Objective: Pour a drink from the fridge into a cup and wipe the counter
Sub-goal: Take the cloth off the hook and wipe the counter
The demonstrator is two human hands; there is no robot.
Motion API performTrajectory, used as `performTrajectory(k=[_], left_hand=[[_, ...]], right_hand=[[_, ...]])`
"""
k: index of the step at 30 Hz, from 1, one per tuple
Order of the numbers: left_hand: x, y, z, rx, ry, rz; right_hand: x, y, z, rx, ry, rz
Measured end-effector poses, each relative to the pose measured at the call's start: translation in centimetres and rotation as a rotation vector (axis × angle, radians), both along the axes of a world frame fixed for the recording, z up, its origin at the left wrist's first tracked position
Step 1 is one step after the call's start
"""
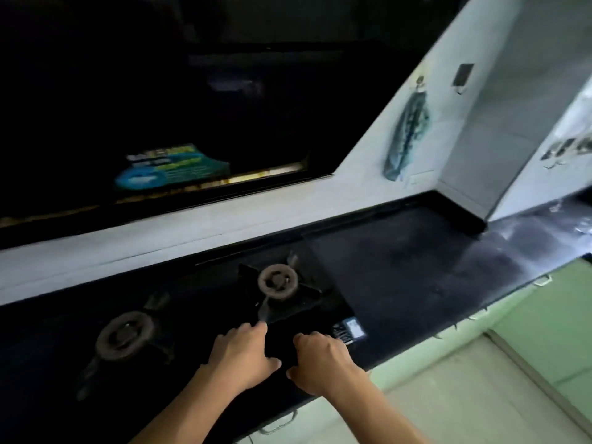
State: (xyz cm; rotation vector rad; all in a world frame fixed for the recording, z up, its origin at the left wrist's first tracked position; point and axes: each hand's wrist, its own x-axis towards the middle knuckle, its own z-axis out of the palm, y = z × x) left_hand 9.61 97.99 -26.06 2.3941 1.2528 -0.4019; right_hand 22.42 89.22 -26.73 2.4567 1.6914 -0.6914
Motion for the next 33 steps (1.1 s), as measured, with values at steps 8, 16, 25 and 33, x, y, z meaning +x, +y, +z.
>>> performTrajectory(k=[8,16,25,33], left_hand=[[14.0,1.0,-1.6,-0.017,0.038,-0.252],[29.8,-0.5,-1.7,-0.030,0.025,-0.482],[45.4,-3.1,-3.5,-0.044,0.096,-0.349],[54.1,-3.4,-0.4,-0.027,-0.037,-0.064]], right_hand=[[11.7,-2.8,-0.7,0.015,0.039,-0.297],[25.0,-7.1,-0.4,0.009,0.090,-0.610],[42.2,-9.0,-3.9,0.010,0.087,-0.500],[54.1,-4.5,-1.8,0.000,0.103,-0.206]])
